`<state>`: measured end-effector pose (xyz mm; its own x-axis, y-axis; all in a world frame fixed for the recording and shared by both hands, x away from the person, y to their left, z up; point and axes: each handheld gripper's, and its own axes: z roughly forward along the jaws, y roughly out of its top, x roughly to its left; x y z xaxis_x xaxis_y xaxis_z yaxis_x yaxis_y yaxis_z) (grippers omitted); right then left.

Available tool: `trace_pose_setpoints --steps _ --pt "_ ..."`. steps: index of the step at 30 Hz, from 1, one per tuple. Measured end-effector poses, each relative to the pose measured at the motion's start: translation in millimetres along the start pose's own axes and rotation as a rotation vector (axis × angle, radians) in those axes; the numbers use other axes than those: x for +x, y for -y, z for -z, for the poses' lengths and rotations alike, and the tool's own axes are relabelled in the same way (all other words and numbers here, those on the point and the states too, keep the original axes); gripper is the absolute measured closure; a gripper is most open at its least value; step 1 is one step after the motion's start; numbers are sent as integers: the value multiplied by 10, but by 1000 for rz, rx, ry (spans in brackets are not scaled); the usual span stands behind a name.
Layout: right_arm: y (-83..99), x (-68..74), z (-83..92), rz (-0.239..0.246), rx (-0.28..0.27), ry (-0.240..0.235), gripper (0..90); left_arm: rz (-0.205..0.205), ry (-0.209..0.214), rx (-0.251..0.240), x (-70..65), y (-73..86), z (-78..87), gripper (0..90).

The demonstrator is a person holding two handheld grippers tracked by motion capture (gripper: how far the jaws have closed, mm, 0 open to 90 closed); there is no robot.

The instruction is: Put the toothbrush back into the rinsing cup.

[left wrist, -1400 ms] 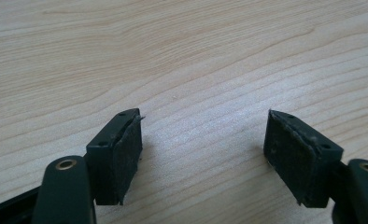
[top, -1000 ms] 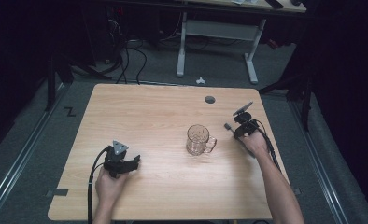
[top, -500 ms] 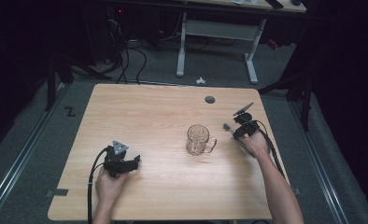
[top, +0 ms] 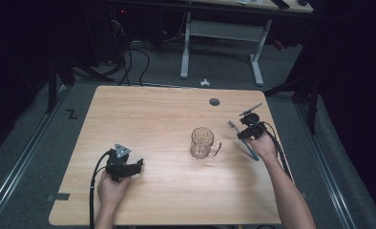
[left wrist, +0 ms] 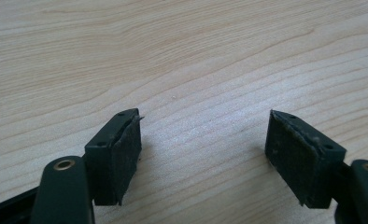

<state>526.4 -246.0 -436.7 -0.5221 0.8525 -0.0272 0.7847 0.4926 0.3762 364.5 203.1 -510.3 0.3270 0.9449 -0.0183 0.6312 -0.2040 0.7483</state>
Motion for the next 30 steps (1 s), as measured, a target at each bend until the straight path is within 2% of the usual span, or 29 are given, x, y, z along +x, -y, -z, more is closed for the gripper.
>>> trace_pose_setpoints --steps 11,13,15,16,21,30 --pt "39 80 211 13 -80 -39 797 1 1 -1 2 0 0 275" --pt "55 114 272 32 -114 -55 798 1 1 -1 1 0 0 276" --pt "63 129 295 32 -125 -62 798 0 1 0 1 0 0 275" --pt "79 158 346 35 -149 -75 798 2 1 -1 2 0 0 275" --pt "123 205 442 46 -205 -97 799 2 2 -1 3 1 0 275" --pt "309 190 527 21 -276 -157 801 4 2 -2 4 1 0 275"
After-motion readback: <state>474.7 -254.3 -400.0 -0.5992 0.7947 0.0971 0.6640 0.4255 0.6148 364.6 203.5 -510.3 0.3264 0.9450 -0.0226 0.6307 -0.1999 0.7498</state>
